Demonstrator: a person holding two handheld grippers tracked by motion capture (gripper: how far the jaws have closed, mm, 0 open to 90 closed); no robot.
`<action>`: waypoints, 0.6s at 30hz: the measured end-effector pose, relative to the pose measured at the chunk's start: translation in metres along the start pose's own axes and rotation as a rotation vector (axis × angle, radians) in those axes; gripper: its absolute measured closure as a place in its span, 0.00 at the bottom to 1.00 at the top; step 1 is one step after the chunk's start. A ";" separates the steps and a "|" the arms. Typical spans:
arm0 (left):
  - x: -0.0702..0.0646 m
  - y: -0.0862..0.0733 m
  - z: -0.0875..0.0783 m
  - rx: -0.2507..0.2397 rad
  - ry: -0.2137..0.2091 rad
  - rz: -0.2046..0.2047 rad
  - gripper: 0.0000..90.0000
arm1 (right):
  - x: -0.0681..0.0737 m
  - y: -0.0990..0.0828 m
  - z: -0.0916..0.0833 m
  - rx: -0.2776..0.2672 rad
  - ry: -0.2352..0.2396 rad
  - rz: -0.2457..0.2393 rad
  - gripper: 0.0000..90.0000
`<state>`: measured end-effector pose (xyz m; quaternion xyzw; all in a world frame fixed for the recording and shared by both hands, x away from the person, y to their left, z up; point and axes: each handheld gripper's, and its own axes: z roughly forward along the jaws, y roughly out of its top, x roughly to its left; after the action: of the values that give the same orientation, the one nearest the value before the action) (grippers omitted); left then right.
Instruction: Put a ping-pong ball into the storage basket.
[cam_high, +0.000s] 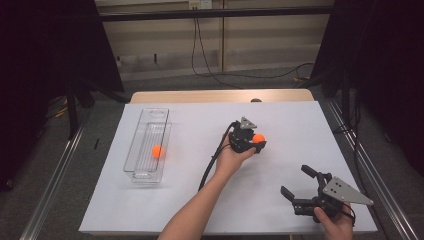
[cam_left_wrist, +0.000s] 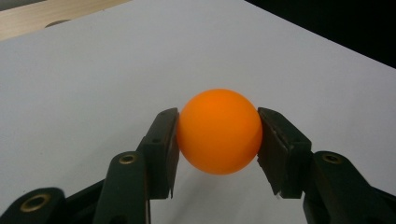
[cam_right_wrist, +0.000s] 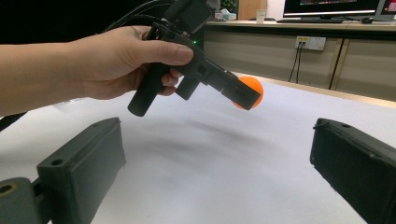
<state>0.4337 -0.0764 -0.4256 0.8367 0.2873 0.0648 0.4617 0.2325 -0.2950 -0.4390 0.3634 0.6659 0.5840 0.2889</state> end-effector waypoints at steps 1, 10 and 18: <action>-0.001 0.000 0.000 0.001 0.004 0.004 0.57 | 0.000 0.000 0.000 0.000 0.000 -0.001 0.03; 0.000 -0.005 -0.003 0.007 0.013 0.012 0.57 | 0.000 0.000 -0.001 -0.002 -0.003 0.004 0.03; 0.003 -0.010 -0.009 0.003 0.013 0.007 0.57 | 0.000 0.000 -0.001 -0.001 -0.002 0.002 0.03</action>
<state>0.4285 -0.0638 -0.4286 0.8381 0.2874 0.0714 0.4582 0.2321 -0.2953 -0.4388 0.3646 0.6649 0.5844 0.2890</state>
